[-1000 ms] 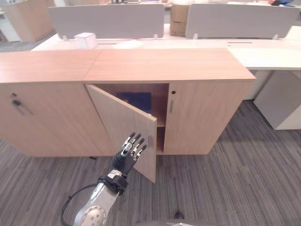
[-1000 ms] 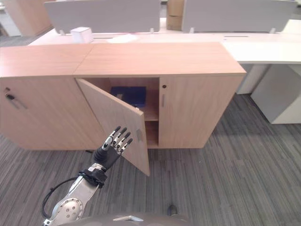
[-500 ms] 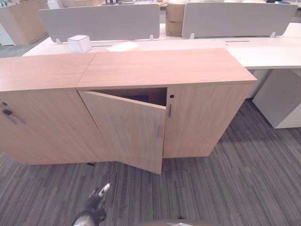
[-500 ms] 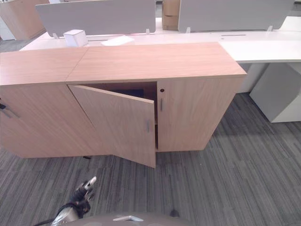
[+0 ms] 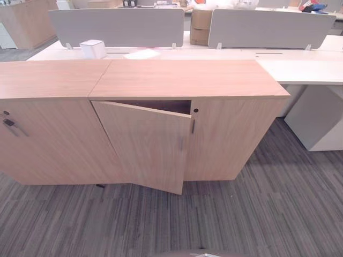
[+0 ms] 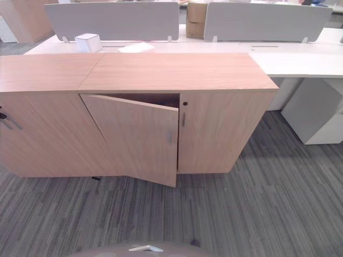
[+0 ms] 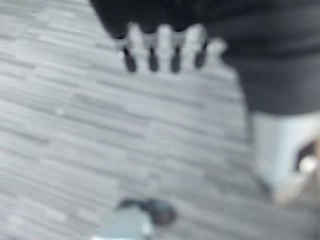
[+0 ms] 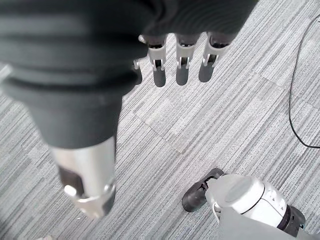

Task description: Put the empty folder in the office cabinet

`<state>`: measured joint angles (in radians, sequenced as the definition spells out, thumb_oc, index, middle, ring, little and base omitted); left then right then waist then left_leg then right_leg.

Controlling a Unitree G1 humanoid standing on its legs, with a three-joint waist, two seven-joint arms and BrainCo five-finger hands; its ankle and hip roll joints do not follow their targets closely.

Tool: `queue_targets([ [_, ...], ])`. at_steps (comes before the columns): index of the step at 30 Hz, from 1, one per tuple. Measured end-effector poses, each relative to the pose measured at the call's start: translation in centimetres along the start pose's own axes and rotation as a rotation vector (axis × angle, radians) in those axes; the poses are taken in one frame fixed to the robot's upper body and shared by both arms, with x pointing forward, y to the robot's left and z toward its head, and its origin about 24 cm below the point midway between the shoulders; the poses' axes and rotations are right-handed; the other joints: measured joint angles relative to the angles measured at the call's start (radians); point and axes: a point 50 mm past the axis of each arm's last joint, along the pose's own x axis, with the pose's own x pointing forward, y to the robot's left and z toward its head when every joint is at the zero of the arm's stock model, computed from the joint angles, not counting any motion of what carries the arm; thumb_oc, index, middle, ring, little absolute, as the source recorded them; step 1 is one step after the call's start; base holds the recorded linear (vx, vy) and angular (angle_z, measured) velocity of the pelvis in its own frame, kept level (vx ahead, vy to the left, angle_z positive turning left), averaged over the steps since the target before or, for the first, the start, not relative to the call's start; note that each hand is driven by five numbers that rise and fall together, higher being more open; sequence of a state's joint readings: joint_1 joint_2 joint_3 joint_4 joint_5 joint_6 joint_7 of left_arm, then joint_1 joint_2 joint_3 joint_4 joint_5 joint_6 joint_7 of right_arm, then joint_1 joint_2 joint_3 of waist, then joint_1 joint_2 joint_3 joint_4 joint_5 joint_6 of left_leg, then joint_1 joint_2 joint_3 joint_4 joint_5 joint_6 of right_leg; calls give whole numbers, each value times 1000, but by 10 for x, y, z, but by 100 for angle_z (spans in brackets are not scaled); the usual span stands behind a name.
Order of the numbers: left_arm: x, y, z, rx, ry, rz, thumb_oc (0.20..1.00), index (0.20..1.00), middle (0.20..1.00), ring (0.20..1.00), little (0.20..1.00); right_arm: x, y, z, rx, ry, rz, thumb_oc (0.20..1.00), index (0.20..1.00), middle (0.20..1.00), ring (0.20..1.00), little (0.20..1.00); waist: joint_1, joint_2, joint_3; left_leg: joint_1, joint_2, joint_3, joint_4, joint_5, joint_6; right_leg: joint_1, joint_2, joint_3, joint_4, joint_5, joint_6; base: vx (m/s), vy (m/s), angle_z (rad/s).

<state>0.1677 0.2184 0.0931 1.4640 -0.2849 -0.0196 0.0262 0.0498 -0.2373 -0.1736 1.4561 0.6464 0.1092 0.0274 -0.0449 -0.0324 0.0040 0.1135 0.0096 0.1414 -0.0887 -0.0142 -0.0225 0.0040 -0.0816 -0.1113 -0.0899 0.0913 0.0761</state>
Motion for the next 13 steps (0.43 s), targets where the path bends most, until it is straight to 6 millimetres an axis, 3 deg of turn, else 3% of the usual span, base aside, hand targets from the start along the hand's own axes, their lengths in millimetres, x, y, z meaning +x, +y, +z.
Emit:
queue_targets([
  [5,-1,1,-11,34,48,-12,1000,1000,1000,1000,1000,1,15,-3,-31,8,36,1000,1000,1000,1000,1000,2,-1,-2,5,-2,4,0,0,-1,0,-1,4,1,4,-5,-2,2,-1],
  [13,0,-5,3,37,10,-45,1000,1000,1000,1000,1000,1,16,-2,-66,6,35,1000,1000,1000,1000,1000,2,0,-1,7,-2,5,0,0,-1,9,-2,2,1,4,-5,0,0,0],
])
